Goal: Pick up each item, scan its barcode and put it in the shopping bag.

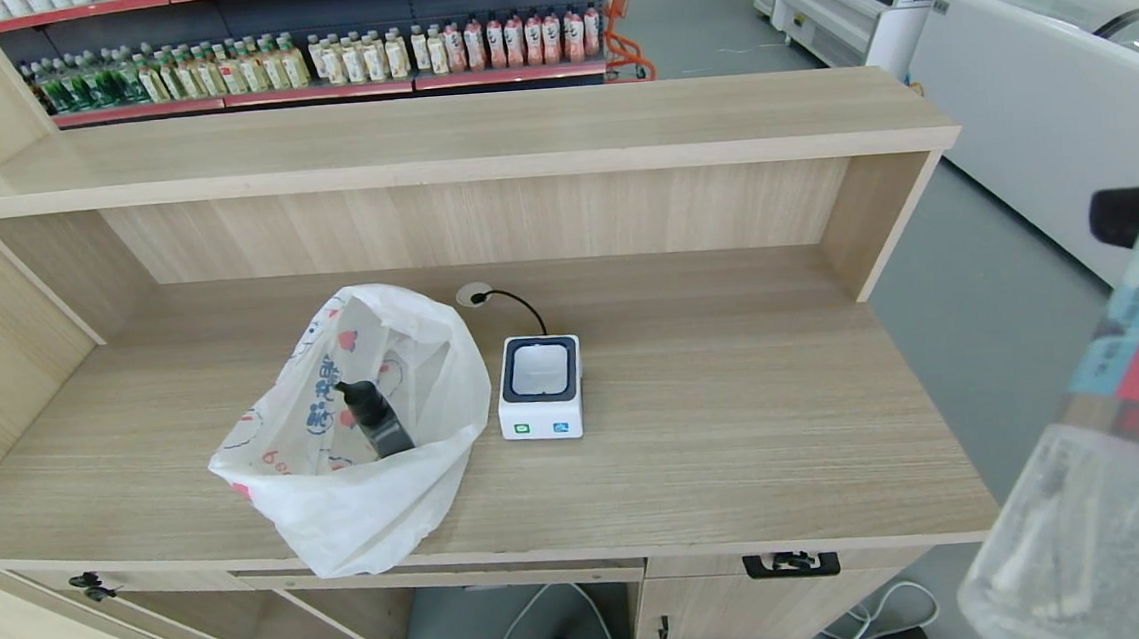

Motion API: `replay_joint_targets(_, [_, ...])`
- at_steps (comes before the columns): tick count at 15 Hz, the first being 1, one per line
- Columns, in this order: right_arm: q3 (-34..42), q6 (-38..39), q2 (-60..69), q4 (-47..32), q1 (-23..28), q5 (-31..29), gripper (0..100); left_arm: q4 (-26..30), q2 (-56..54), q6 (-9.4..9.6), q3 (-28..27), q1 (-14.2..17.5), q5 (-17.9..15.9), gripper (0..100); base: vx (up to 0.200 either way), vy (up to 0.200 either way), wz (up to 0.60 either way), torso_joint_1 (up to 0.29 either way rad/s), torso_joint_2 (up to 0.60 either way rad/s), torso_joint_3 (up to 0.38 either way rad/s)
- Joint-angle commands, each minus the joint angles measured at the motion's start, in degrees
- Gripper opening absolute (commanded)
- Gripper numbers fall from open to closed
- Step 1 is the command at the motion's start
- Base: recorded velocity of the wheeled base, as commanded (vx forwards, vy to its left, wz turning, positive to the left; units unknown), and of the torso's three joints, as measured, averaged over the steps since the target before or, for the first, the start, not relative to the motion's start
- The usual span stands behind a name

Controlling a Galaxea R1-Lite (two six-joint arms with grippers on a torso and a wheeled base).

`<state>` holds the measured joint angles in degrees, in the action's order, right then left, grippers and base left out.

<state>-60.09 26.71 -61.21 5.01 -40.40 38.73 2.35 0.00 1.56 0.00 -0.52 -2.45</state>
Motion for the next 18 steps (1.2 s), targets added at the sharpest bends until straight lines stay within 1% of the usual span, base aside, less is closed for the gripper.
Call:
replay_joint_targets(1, [0.15,-0.08,-0.05,-0.79,-0.12,-0.85,0,0.02,0.09,0.02,0.00,0.00,-0.01,100,0.000,0.000,0.00,0.000,0.00,0.000])
replay_joint_targets(7, [0.15,-0.25,0.48,-1.49,-0.12,-2.08,0,-0.07,0.09,0.02,0.00,0.00,-0.01,100,0.000,0.000,0.00,0.000,0.00,0.000])
replay_joint_targets(16, [0.32,-0.34,1.00,-1.49,-0.29,-2.34,0,-0.07,0.09,0.02,0.00,0.00,-0.01,100,0.000,0.000,0.00,0.000,0.00,0.000])
replay_joint_targets(17, [0.41,-1.13,1.00,-1.58,-0.12,-2.43,0,0.02,0.09,-0.07,0.00,0.00,-0.01,100,0.000,0.000,0.00,0.000,0.00,0.000])
replay_joint_targets(18, [0.76,-4.03,0.83,-1.58,0.41,-2.52,0,0.02,0.09,0.02,0.00,0.00,-0.01,100,0.000,0.000,0.00,0.000,0.00,0.000])
